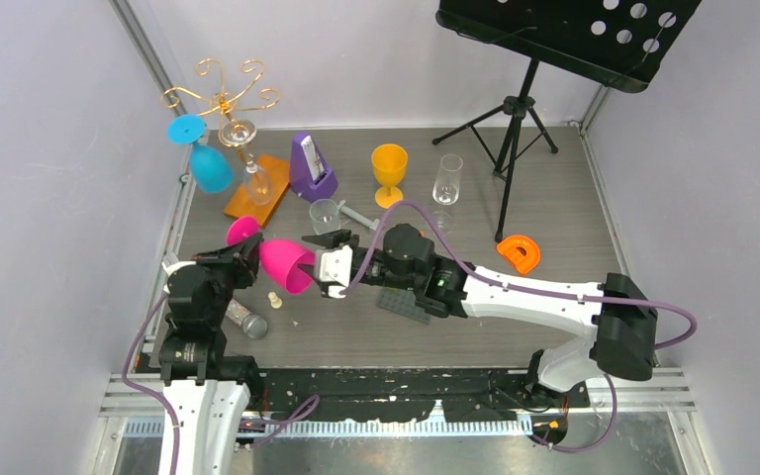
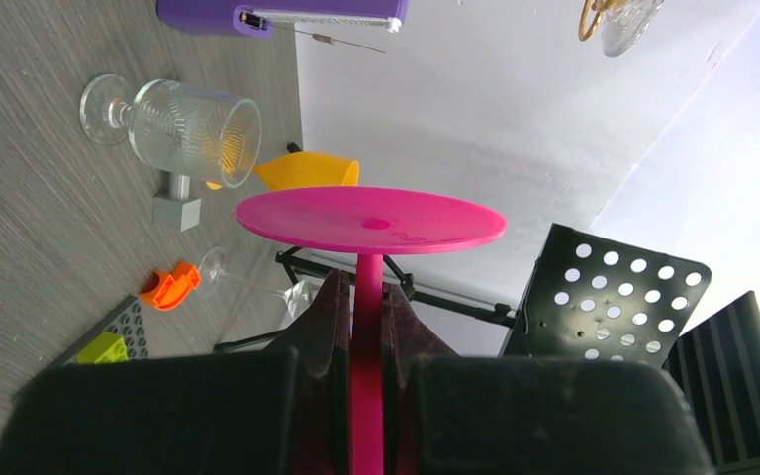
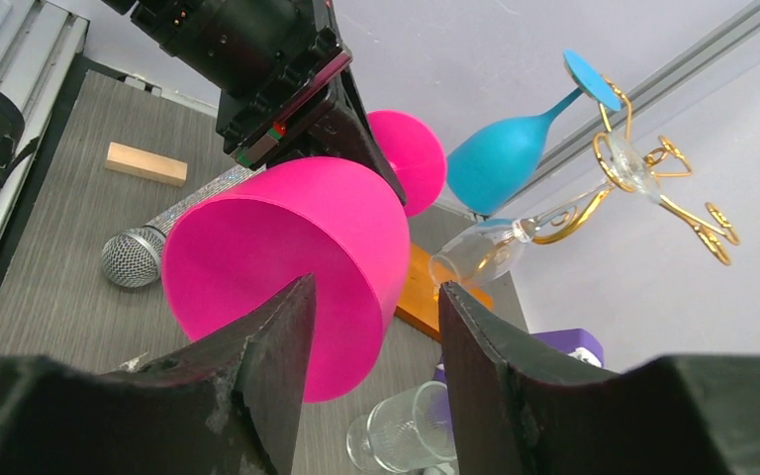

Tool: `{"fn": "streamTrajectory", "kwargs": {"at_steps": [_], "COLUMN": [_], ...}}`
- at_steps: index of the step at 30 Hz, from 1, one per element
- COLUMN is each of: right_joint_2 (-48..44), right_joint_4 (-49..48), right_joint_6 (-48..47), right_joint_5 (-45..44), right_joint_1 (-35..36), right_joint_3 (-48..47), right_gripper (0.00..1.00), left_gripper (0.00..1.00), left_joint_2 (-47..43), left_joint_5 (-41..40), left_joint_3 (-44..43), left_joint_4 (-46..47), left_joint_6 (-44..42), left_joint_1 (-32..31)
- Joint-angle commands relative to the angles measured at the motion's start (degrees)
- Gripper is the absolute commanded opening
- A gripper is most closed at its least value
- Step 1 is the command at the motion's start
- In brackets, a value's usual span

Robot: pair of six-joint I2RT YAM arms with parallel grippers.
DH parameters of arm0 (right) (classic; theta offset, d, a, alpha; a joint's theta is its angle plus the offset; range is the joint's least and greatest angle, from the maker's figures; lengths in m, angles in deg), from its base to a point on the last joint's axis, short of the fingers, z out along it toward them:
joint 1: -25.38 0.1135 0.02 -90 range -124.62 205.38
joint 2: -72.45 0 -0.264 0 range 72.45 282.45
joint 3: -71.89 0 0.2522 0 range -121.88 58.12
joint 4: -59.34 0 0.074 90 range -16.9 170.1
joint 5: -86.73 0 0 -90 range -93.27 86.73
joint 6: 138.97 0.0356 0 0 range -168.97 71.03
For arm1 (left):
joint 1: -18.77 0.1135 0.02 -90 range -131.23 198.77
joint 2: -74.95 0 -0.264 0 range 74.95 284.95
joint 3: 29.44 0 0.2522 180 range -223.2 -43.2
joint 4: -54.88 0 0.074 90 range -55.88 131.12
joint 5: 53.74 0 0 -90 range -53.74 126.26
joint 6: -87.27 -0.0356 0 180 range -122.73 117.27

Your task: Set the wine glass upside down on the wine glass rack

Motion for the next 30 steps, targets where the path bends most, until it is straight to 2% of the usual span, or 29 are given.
{"fn": "streamTrajectory", "kwargs": {"at_steps": [1,5,7,8,10,12,16,18,20,21,24,30], "right_joint_2": [0.80,1.43,1.55,1.57,1.50,1.11,-1.93,-4.18,-5.40,-5.87,-9.92,-13.79], "right_joint_4": [1.54,5.67,7.06,7.53,7.48,8.44,12.40,17.91,28.48,35.36,47.99,80.18], "right_joint_6": [1.39,1.98,2.87,3.94,6.78,9.33,12.59,14.47,18.18,21.46,28.77,40.31], "right_joint_5": [-0.45,-1.15,-1.59,-2.25,-5.13,-8.71,-17.98,-22.22,-25.74,-27.65,-30.17,-29.13], "right_joint_1": [0.32,0.33,0.30,0.31,0.34,0.34,0.10,-0.63,-2.31,-4.21,-10.18,-24.45], "right_joint_3": [-4.78,-7.07,-7.76,-8.13,-8.73,-9.35,-9.89,-11.76,-15.50,-17.65,-19.86,-24.22], "right_gripper": [0.51,0.42,0.31,0.18,0.07,0.05,0.05,0.05,0.05,0.05,0.05,0.05], "left_gripper": [0.00,0.00,0.00,0.00,0.01,0.16,0.69,0.86,0.99,0.99,1.00,1.00], "left_joint_2": [-0.03,0.06,0.21,0.37,0.74,1.21,2.29,2.80,3.11,3.07,2.88,4.24], "left_joint_5": [1.34,2.93,3.97,4.52,5.61,6.34,8.19,9.13,9.66,9.86,9.37,4.64], "left_joint_3": [-0.22,1.24,2.35,2.77,3.31,3.29,2.31,0.73,-0.72,-1.23,-2.74,-8.44], "left_joint_4": [4.43,7.29,9.90,11.16,12.94,14.92,17.09,16.09,14.44,13.70,11.45,2.22], "left_joint_6": [1.49,2.64,3.10,3.18,3.31,2.53,-1.08,-4.42,-7.27,-8.77,-14.54,-28.23], "left_joint_1": [-0.49,-0.49,-0.51,-0.53,-0.51,-0.49,-1.94,-1.93,-1.94,-1.94,-1.94,-1.94]}}
